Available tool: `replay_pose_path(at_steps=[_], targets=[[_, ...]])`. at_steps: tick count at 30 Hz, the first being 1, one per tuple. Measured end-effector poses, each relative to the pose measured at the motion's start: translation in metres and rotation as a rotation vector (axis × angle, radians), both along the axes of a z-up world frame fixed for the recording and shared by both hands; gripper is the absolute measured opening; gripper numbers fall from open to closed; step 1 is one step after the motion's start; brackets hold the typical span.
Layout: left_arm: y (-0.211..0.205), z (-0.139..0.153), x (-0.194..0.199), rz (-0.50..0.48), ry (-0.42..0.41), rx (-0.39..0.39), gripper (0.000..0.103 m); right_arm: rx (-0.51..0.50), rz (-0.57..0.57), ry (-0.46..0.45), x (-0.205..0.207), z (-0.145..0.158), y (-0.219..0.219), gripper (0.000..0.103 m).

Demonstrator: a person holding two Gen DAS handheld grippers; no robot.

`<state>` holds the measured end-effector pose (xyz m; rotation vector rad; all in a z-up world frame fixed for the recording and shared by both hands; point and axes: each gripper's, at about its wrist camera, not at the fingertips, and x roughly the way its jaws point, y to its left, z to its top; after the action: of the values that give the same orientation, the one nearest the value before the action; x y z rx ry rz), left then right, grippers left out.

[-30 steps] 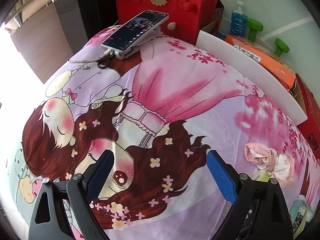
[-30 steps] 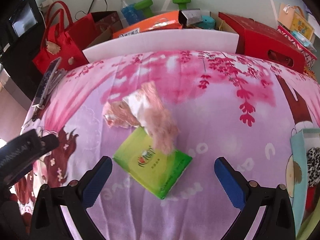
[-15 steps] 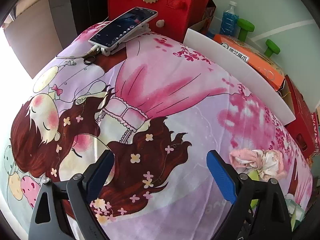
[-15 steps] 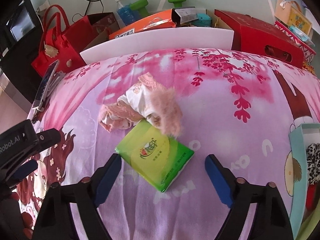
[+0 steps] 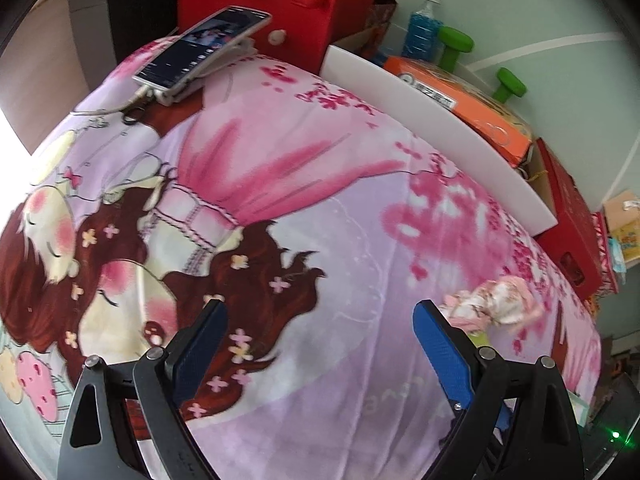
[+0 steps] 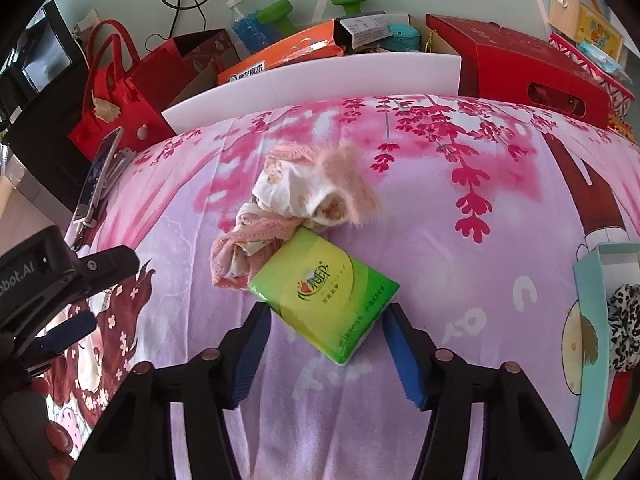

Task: Organize soft objects
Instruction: 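Lower the left tool onto the pink-white floral cloth while the right tool lowers around the tissue pack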

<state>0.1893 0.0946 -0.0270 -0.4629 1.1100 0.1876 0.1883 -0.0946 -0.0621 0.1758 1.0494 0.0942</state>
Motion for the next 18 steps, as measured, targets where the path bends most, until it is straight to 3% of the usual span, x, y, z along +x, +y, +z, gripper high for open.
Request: replay_pose_path(at_steps=[15, 18], targets=[[-0.023, 0.000, 0.006, -0.102, -0.079, -0.165, 0.094, 0.039, 0.038, 0.015, -0.003, -0.001, -0.009, 0.047], [-0.030, -0.006, 0.010, -0.139, -0.085, -0.230, 0.087, 0.034, 0.046, 0.021, -0.003, -0.002, -0.008, 0.046]])
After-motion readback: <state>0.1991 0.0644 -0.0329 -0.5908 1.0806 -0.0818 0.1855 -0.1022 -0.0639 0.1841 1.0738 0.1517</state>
